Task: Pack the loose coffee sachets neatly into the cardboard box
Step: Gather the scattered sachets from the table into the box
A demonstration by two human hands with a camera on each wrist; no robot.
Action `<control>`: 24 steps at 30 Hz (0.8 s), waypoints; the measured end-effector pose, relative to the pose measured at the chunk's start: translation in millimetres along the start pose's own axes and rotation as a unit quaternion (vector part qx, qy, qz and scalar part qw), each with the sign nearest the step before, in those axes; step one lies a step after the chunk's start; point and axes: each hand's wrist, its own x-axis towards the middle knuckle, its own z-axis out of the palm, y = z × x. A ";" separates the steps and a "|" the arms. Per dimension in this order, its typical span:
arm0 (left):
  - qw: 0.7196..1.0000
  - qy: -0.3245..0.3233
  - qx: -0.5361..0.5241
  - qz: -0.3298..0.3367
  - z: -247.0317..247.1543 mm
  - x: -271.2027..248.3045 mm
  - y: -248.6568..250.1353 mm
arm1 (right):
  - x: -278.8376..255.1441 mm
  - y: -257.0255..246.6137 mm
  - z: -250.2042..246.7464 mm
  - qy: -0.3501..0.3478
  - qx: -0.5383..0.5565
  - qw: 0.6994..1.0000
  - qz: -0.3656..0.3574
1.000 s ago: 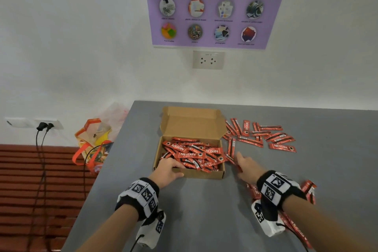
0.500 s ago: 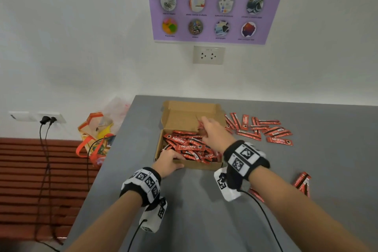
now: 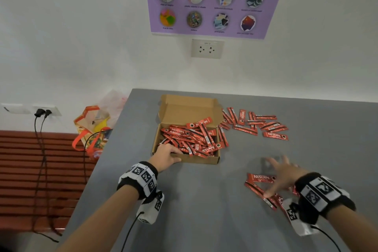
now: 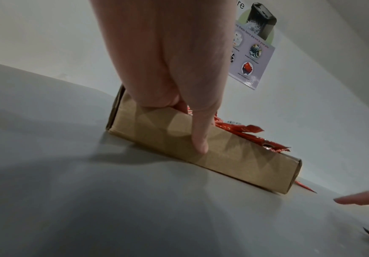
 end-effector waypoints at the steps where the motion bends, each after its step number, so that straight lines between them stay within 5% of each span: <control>1: 1.000 0.001 -0.002 0.000 0.0 0.0 0.5 | -0.9 6.4 1.5 0.004 0.003 1.000 0.015; 10: 1.000 0.003 -0.006 -0.008 2.2 0.3 -1.6 | -0.7 8.7 16.3 0.029 0.013 0.999 0.042; 16: 1.000 -0.001 -0.012 -0.010 1.9 0.7 -1.0 | 12.9 -26.1 13.1 0.114 0.143 0.982 -0.054; 24: 1.000 -0.003 -0.012 -0.013 1.7 -0.5 -0.8 | 33.9 -76.4 10.8 0.161 0.172 0.957 -0.168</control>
